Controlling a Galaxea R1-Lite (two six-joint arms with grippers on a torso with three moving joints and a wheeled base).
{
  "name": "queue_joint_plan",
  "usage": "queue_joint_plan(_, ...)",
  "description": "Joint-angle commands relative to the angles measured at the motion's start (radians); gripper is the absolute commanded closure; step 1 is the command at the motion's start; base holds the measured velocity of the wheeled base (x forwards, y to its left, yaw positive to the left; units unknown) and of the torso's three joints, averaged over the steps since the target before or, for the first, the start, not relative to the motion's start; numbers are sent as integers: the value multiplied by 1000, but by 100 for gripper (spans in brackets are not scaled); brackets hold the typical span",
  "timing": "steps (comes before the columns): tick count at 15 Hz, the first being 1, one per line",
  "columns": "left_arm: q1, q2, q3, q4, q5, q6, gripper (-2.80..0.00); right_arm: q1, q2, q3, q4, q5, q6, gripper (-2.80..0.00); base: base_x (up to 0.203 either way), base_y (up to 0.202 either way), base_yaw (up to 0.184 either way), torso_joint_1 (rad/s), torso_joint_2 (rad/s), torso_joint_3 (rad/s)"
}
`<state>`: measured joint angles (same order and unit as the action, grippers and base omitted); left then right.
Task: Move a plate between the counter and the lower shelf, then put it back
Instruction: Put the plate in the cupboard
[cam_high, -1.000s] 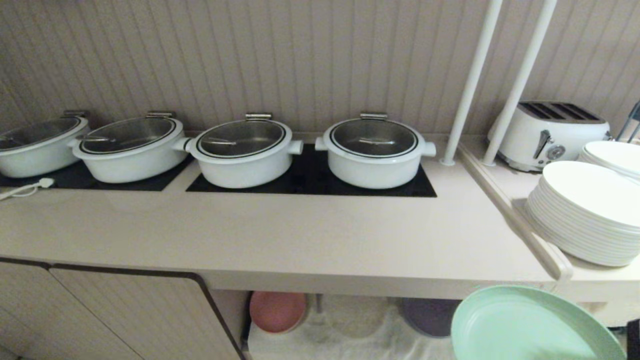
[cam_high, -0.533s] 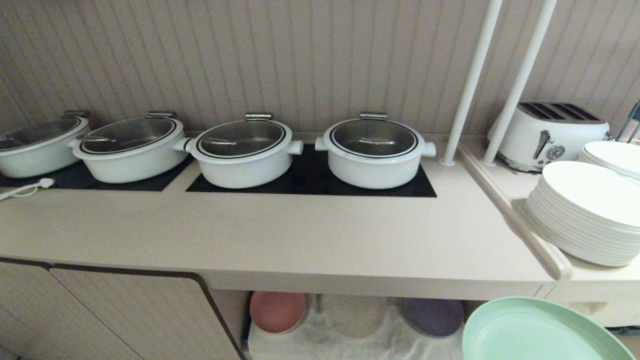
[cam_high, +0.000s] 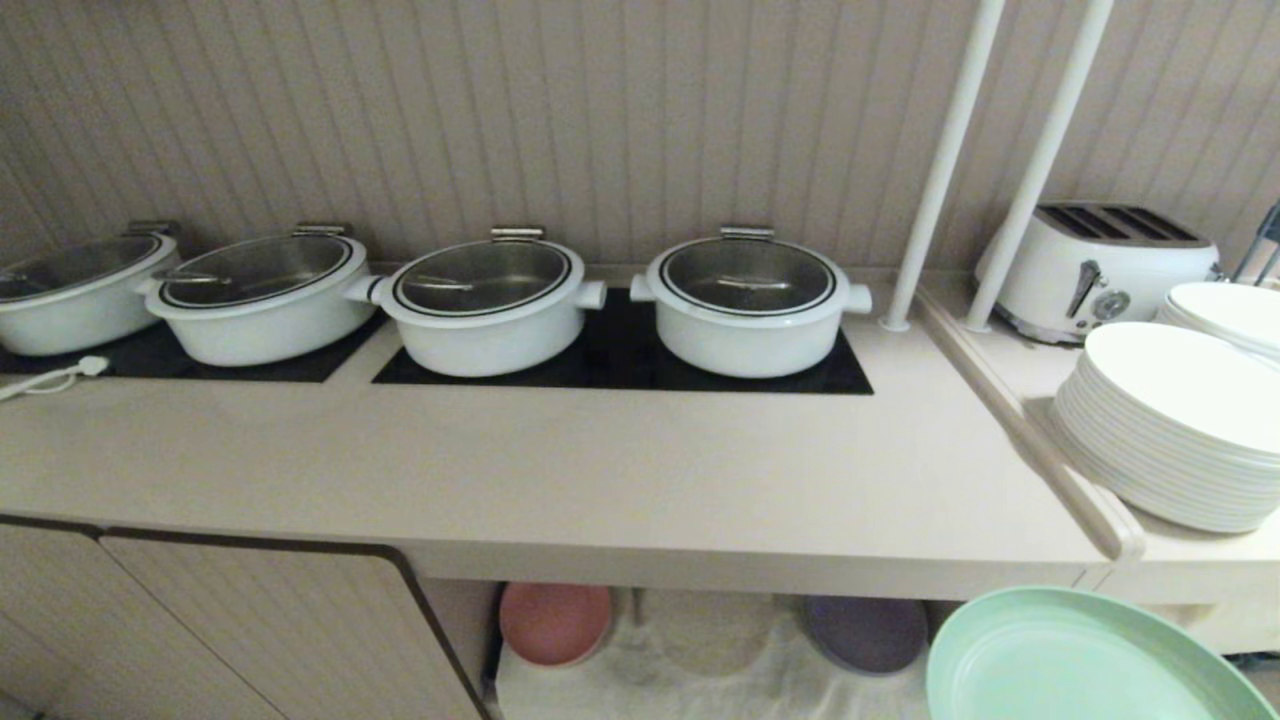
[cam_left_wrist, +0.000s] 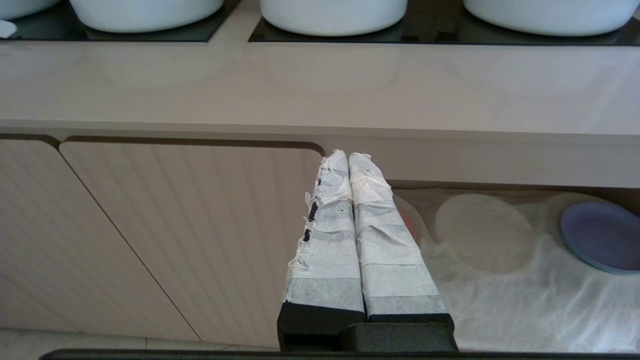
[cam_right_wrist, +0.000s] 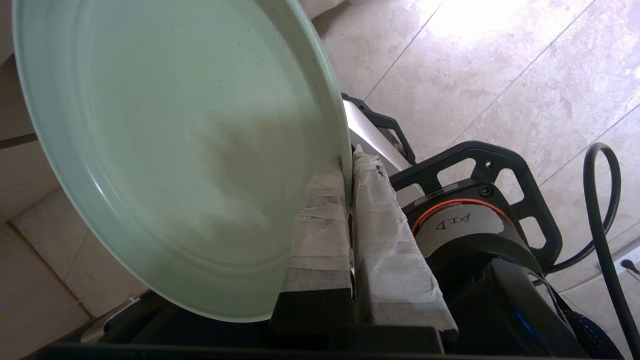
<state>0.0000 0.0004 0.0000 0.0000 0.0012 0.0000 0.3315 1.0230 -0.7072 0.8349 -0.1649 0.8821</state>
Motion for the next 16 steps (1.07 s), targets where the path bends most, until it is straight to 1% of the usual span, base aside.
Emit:
queue_joint_plan(1, 0, 0, 0, 0, 0, 0, 0, 1, -8, -1, 7, -2, 1, 0, 0, 0, 0, 0, 0, 0)
queue_joint_plan(8, 0, 0, 0, 0, 0, 0, 0, 3, -11, -14, 1, -1, -2, 0, 0, 0, 0, 0, 0, 0)
queue_joint_plan(12, 0, 0, 0, 0, 0, 0, 0, 2, -21, -12, 9, 13, 23, 0, 0, 0, 0, 0, 0, 0)
queue_joint_plan(16, 0, 0, 0, 0, 0, 0, 0, 3, -18, -21, 1, 16, 23, 0, 0, 0, 0, 0, 0, 0)
